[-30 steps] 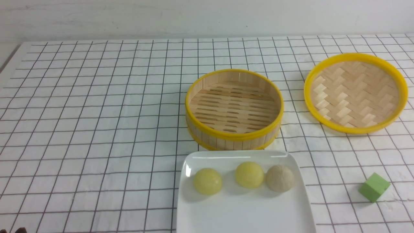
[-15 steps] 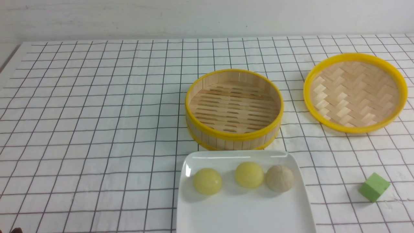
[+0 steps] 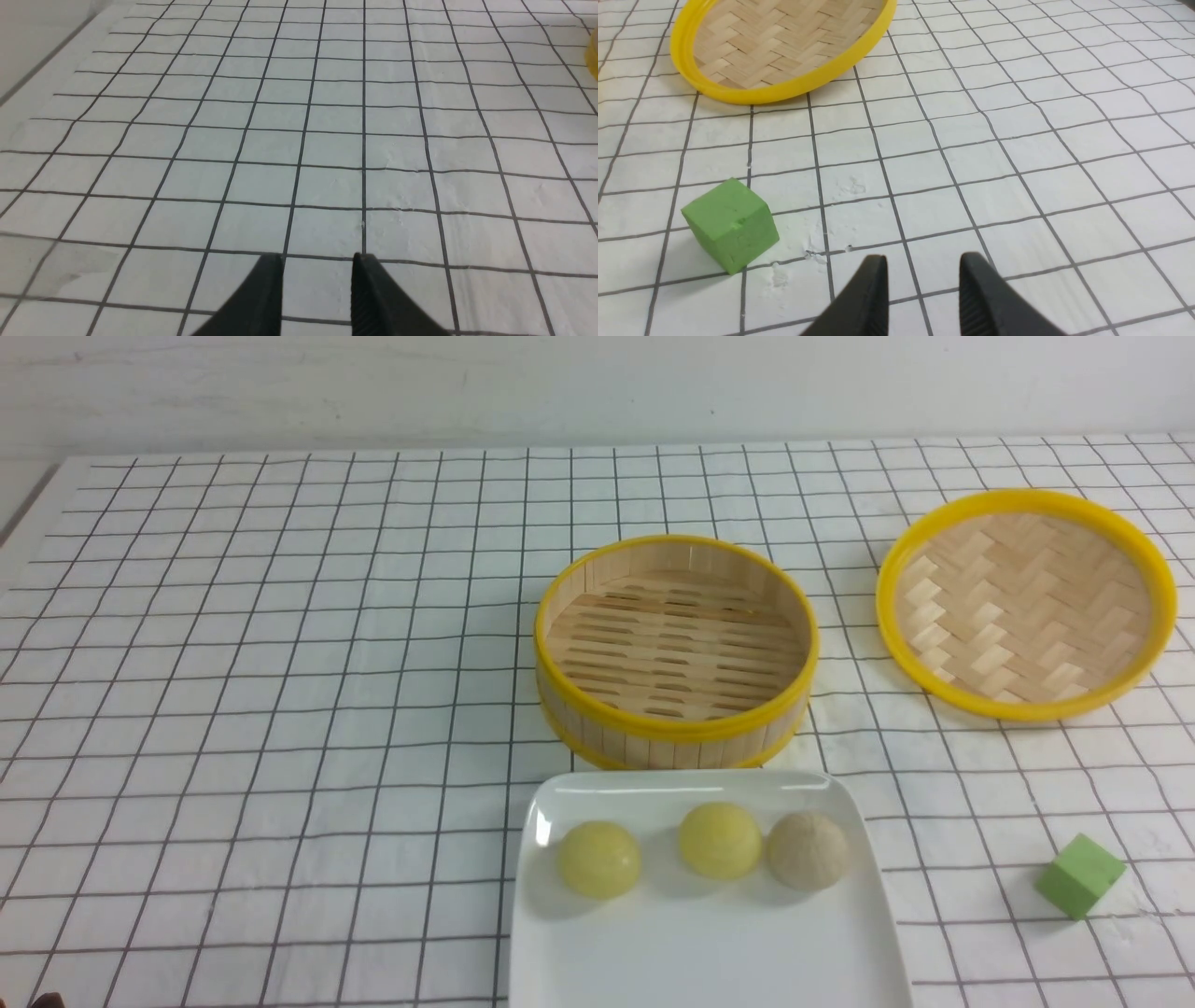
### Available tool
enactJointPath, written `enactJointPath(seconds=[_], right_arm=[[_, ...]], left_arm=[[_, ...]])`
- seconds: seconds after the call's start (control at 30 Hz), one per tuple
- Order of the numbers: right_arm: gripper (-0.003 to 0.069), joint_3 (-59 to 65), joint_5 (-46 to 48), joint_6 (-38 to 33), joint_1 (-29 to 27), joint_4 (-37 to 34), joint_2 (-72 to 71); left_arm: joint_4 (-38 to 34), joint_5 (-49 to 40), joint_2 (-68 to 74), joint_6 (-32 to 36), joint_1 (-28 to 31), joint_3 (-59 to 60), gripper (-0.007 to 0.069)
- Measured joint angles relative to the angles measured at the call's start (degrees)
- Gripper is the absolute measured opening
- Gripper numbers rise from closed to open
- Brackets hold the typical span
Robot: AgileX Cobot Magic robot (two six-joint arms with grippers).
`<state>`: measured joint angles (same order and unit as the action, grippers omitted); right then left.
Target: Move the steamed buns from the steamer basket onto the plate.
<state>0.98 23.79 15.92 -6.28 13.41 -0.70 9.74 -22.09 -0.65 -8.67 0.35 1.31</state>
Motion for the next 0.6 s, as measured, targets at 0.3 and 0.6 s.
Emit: enactJointPath(seconds=[0.3,0.6], right_arm=[[0.024,0.0,0.0,-0.05,0.0,-0.72,0.0],[0.024,0.0,-0.54,-8.74,0.0,-13.08,0.0]], left_arm=[[0.0,0.0,0.0,0.0,0.0,0.0,0.0241],[0.0,0.0,0.0,0.0,0.0,0.0,0.0241]])
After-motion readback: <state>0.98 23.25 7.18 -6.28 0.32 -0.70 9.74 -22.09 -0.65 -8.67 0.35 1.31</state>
